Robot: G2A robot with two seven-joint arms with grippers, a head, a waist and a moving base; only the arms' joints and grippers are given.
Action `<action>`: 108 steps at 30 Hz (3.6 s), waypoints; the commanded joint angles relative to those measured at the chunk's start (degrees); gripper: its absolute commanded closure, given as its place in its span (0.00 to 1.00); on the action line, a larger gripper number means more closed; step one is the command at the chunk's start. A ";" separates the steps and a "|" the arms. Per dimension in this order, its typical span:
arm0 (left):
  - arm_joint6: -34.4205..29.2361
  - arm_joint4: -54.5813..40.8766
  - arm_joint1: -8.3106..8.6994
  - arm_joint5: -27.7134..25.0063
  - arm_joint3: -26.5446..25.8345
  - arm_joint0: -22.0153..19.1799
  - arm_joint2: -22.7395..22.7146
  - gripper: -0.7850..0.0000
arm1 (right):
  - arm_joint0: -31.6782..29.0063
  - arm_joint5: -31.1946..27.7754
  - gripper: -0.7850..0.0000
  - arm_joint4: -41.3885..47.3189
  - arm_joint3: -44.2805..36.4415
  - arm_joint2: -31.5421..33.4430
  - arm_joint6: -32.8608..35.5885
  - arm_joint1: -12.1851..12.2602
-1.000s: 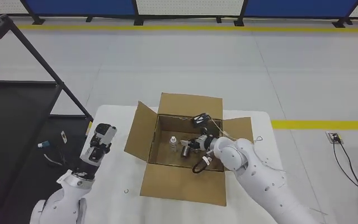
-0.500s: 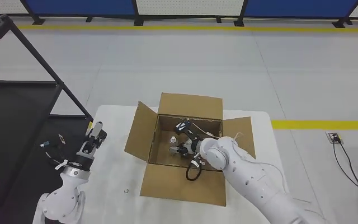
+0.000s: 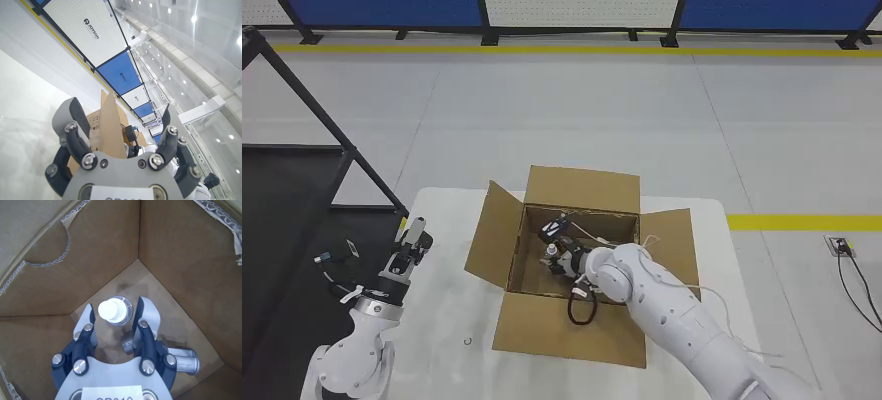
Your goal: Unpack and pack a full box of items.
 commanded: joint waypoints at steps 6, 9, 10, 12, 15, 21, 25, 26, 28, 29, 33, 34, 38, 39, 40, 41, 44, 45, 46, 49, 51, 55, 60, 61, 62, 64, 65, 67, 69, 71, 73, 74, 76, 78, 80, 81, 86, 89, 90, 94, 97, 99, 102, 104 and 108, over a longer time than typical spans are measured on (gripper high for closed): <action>0.00 0.00 0.00 0.00 0.00 0.00 0.00 0.00 | 0.06 -1.26 1.00 -0.90 -0.57 1.85 -2.25 0.08; 0.00 0.00 0.00 0.00 0.00 0.00 0.00 0.00 | -1.36 -0.70 1.00 -2.58 -4.56 4.27 -3.64 1.46; 0.00 0.00 0.00 0.00 0.00 0.00 0.00 0.00 | -2.15 -0.40 1.00 -3.32 -6.54 5.37 -3.70 2.13; 0.00 0.00 0.00 0.00 0.00 0.00 0.00 0.00 | -4.36 1.49 1.00 -5.33 -11.58 8.12 -3.41 3.71; 0.00 0.00 0.00 0.00 0.00 0.00 0.00 0.00 | -9.59 3.81 1.00 -8.40 -22.23 13.53 -1.65 6.47; 0.00 0.00 0.00 0.00 0.00 0.00 0.00 0.00 | -24.60 8.32 1.00 -14.65 -47.21 26.83 2.76 11.28; 0.00 0.00 0.00 0.00 0.00 0.00 0.00 0.00 | -33.90 14.02 1.00 -19.00 -60.24 35.48 3.02 13.04; 0.00 0.00 0.00 0.00 0.00 0.00 0.00 0.00 | -36.07 15.65 1.00 -19.79 -62.95 37.75 2.71 13.35; 0.00 0.00 0.00 0.00 0.00 0.00 0.00 0.00 | -40.31 18.78 1.00 -21.51 -67.36 41.93 2.49 13.87; 0.00 0.00 0.00 0.00 0.00 0.00 0.00 0.00 | -42.17 19.56 1.00 -21.11 -69.34 44.21 2.19 14.07; 0.00 0.00 0.00 0.00 0.00 0.00 0.00 0.00 | -49.20 24.84 1.00 -22.28 -73.98 52.52 0.62 14.63; 0.00 0.00 0.00 0.00 0.00 0.00 0.00 0.00 | -50.66 25.86 1.00 -22.21 -74.55 54.37 0.07 14.70; 0.00 0.00 0.00 0.00 0.00 0.00 0.00 0.00 | -54.45 25.89 1.00 -17.54 -72.82 60.79 -0.49 14.92; 0.00 0.00 0.00 0.00 0.00 0.00 0.00 0.00 | -54.67 25.31 1.00 -16.55 -71.20 62.11 -0.10 15.01; 0.00 0.00 0.00 0.00 0.00 0.00 0.00 0.00 | -54.52 24.37 1.00 -15.66 -69.31 63.13 0.64 15.13; 0.00 0.00 0.00 0.00 0.00 0.00 0.00 0.00 | -54.12 22.46 1.00 -14.59 -67.28 63.77 1.59 15.26; 0.00 0.00 0.00 0.00 0.00 0.00 0.00 0.00 | -51.83 17.21 1.00 -13.29 -59.83 64.81 5.43 15.78; 0.00 0.00 0.00 0.00 0.00 0.00 0.00 0.00 | -50.91 16.37 1.00 -13.39 -57.44 64.85 6.39 15.91; 0.00 0.00 0.00 0.00 0.00 0.00 0.00 0.00 | -49.99 15.96 1.00 -13.80 -55.21 64.80 7.08 16.03; 0.00 0.00 0.00 0.00 0.00 0.00 0.00 0.00 | -47.39 14.02 1.00 -13.45 -49.06 64.36 8.29 16.26; 0.00 0.00 0.00 0.00 0.00 0.00 0.00 0.00 | -45.95 12.67 1.00 -13.37 -45.74 63.95 8.18 16.38; 0.00 0.00 0.00 0.00 0.00 0.00 0.00 0.00 | -43.51 12.79 1.00 -14.79 -40.92 62.22 7.90 16.45; 0.00 0.00 0.00 0.00 0.00 0.00 0.00 0.00 | -40.86 11.66 1.00 -15.13 -37.03 60.47 8.99 16.56; 0.00 0.00 0.00 0.00 0.00 0.00 0.00 0.00 | -40.48 11.83 1.00 -15.37 -36.37 60.17 9.00 16.57; 0.00 0.00 0.00 0.00 0.00 0.00 0.00 0.00 | -40.11 12.00 1.00 -15.50 -35.80 59.83 9.08 16.57; 0.00 0.00 0.00 0.00 0.00 0.00 0.00 0.00 | -39.56 11.85 0.82 -15.21 -34.91 59.40 9.03 16.58; 0.00 0.00 0.00 0.00 0.00 0.00 0.00 0.00 | -39.37 11.81 0.73 -15.24 -34.64 59.23 9.01 16.60; 0.00 0.00 0.00 0.00 0.00 0.00 0.00 0.00 | -39.21 11.90 0.59 -15.18 -34.44 58.95 8.89 16.63; 0.00 0.00 0.00 0.00 0.00 0.00 0.00 0.00 | -39.29 12.25 0.49 -15.20 -34.73 58.72 8.85 16.66; 0.00 0.00 0.00 0.00 0.00 0.00 0.00 0.00 | -39.54 12.59 0.21 -15.31 -35.39 58.58 8.97 16.72; 0.00 0.00 0.00 0.00 0.00 0.00 0.00 0.00 | -39.94 13.05 0.10 -15.39 -36.28 58.62 9.03 16.78; 0.00 0.00 0.00 0.00 0.00 0.00 0.00 0.00 | -40.18 13.38 0.06 -15.49 -36.93 58.66 8.99 16.82; 0.00 0.00 0.00 0.00 0.00 0.00 0.00 0.00 | -40.85 13.94 0.00 -15.50 -38.63 58.89 8.88 16.89; 0.00 0.00 0.00 0.00 0.00 0.00 0.00 0.00 | -41.68 14.61 0.00 -14.84 -41.31 59.56 7.79 16.95; 0.00 0.00 0.00 0.00 0.00 0.00 0.00 0.00 | -42.98 14.83 0.00 -12.80 -44.80 61.08 6.17 17.01; 0.00 0.00 0.00 0.00 0.00 0.00 0.00 0.00 | -43.60 15.43 0.00 -12.02 -46.97 61.84 5.53 17.04; 0.00 0.00 0.00 0.00 0.00 0.00 0.00 0.00 | -46.25 18.23 0.00 -11.73 -59.87 63.12 6.29 17.18; 0.00 0.00 0.00 0.00 0.00 0.00 0.00 0.00 | -46.21 20.20 0.00 -12.87 -67.02 61.64 7.70 17.14; 0.00 0.00 0.00 0.00 0.00 0.00 0.00 0.00 | -45.90 20.25 0.00 -12.57 -68.95 60.73 8.30 17.09; 0.00 0.00 0.00 0.00 0.00 0.00 0.00 0.00 | -42.65 15.92 0.00 -12.04 -71.86 53.96 13.73 17.01; 0.00 0.00 0.00 0.00 0.00 0.00 0.00 0.00 | -37.18 12.23 0.00 -11.69 -68.32 47.33 18.59 16.74; 0.00 0.00 0.00 0.00 0.00 0.00 0.00 0.00 | -32.48 10.32 0.00 -11.92 -64.16 42.39 21.57 16.35; 0.00 0.00 0.00 0.00 0.00 0.00 0.00 0.00 | -25.26 8.05 0.00 -11.24 -56.50 35.21 24.94 15.39; 0.00 0.00 0.00 0.00 0.00 0.00 0.00 0.00 | -20.61 6.50 0.00 -10.44 -50.87 30.59 26.57 14.54; 0.00 0.00 0.00 0.00 0.00 0.00 0.00 0.00 | -11.68 3.77 0.00 -6.34 -38.70 22.26 29.02 12.23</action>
